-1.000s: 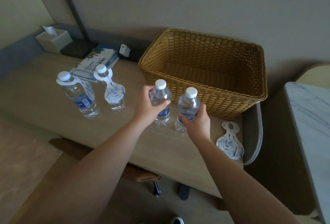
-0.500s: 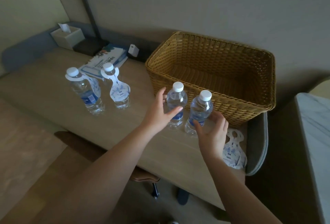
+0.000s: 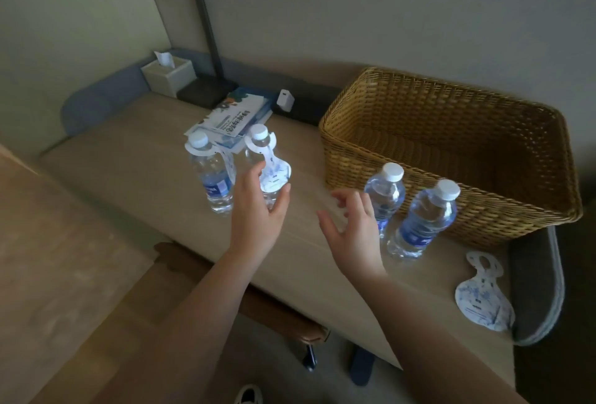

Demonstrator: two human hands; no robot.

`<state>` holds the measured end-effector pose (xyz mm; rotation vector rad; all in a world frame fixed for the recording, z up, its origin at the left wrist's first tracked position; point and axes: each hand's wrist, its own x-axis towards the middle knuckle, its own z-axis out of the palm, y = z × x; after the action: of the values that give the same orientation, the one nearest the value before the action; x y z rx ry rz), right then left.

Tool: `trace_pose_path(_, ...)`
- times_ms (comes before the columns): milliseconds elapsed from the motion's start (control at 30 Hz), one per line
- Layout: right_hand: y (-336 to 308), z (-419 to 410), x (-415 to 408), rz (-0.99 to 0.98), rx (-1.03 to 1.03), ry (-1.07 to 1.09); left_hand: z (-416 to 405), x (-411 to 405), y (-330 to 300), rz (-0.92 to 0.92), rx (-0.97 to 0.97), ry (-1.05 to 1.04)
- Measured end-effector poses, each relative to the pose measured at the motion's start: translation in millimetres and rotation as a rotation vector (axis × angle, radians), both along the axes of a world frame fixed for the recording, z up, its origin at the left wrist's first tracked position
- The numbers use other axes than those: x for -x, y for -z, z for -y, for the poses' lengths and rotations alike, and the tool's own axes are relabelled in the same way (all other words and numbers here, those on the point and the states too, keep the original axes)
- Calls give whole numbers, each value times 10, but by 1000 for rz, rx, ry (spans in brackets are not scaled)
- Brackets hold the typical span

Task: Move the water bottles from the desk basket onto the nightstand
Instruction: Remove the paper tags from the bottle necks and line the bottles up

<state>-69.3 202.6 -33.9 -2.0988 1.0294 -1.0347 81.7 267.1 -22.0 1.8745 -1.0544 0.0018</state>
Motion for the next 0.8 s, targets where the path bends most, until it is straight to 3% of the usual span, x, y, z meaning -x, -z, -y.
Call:
trace_pose_path(233, 10, 329, -1043, -88, -205, -29, 85, -708, 27, -153, -104, 147)
trace_pose_path(433, 68, 623, -1473, -220, -302, -53, 342, -1022, 85, -297, -220, 291)
trace_pose_path(567, 127, 651, -1538, -142, -386, -104, 426, -1153, 123, -341, -244, 370)
trace_pose_path(800, 101, 484, -1357, -45, -343, 52, 470, -1104, 182, -380, -299, 488)
